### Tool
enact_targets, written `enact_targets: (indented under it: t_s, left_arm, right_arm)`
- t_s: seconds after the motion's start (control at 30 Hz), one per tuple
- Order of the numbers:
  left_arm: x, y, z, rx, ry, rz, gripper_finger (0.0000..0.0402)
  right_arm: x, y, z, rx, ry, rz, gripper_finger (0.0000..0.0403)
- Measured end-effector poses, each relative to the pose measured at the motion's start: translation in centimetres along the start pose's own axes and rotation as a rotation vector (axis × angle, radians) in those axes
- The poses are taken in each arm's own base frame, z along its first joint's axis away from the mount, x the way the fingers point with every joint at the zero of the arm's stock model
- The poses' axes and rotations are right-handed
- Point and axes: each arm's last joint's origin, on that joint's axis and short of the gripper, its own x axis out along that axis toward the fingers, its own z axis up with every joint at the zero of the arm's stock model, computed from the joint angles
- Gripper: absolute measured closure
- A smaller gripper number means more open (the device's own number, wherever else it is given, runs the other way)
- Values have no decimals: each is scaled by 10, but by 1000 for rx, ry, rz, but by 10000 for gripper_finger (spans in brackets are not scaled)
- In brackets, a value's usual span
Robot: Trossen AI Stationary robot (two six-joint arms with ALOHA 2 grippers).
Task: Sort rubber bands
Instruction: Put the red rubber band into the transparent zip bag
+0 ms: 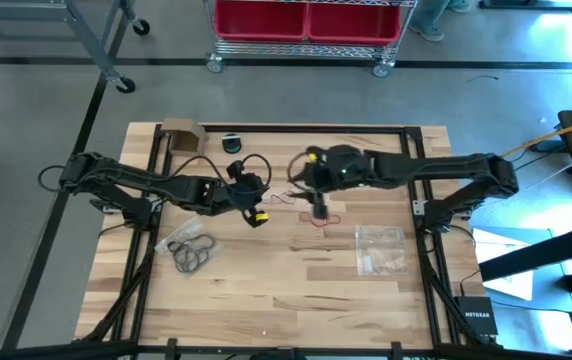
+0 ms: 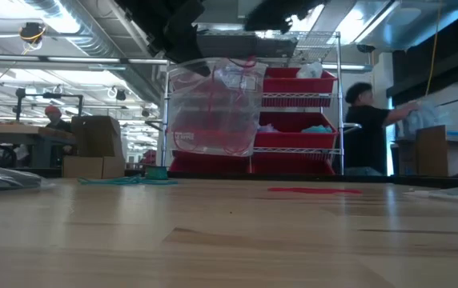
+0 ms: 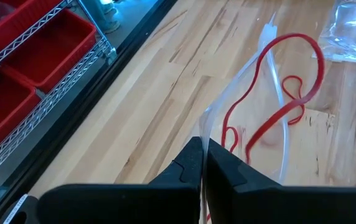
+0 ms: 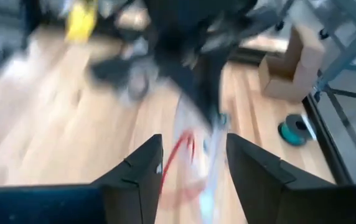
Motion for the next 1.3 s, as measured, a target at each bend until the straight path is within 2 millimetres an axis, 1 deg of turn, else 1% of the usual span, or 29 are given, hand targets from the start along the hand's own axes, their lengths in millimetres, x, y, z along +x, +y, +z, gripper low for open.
enact_targets:
  t_s: [0.07, 0.17, 0.27, 0.33, 0.47, 0.53, 0.63, 0.8, 0.87, 0.9, 0.97, 1.03, 1.1, 1.17, 1.3]
  left_arm:
    - [0, 0, 0, 0, 0, 0, 402]
    - [0, 0, 0, 0, -1, 0, 401]
    - [0, 0, 0, -1, -2, 0, 401]
    - [0, 0, 0, -3, -4, -1, 402]
    - [0, 0, 1, -7, -9, -2, 401]
    - [0, 0, 1, -7, -9, -2, 401]
    - [0, 0, 1, -3, -9, -3, 402]
    - [-2, -2, 1, 1, -11, -9, 401]
    - [-2, -3, 1, 5, -12, -13, 401]
    - [-2, -3, 1, 4, -12, -13, 401]
    - [-2, -3, 1, 3, -12, -13, 402]
    - [-2, -3, 1, 4, -11, -13, 401]
    - [-2, -3, 0, 6, -9, -13, 402]
    - [-3, -3, 0, 3, -9, -13, 401]
    - [-3, -3, 0, 4, -10, -13, 402]
  right_arm:
    - [-9, 7, -6, -79, 93, 2, 233]
    - [-12, 20, -17, -219, 244, -11, 233]
    - [-2, 35, -24, -383, 310, -57, 233]
    - [7, 43, -26, -495, 326, -134, 233]
    - [21, 56, -20, -622, 282, -272, 233]
    - [28, 61, -15, -634, 233, -332, 233]
    - [34, 61, -10, -638, 176, -367, 233]
    - [46, 54, -10, -584, 146, -420, 233]
    - [47, 52, -11, -549, 143, -426, 233]
    - [46, 53, -10, -543, 137, -426, 233]
    - [38, 62, -6, -565, 136, -401, 233]
    - [24, 72, 3, -581, 108, -364, 233]
    - [10, 79, 5, -575, 111, -334, 233]
    - [3, 84, 0, -550, 163, -305, 233]
    - [1, 89, -18, -523, 303, -258, 233]
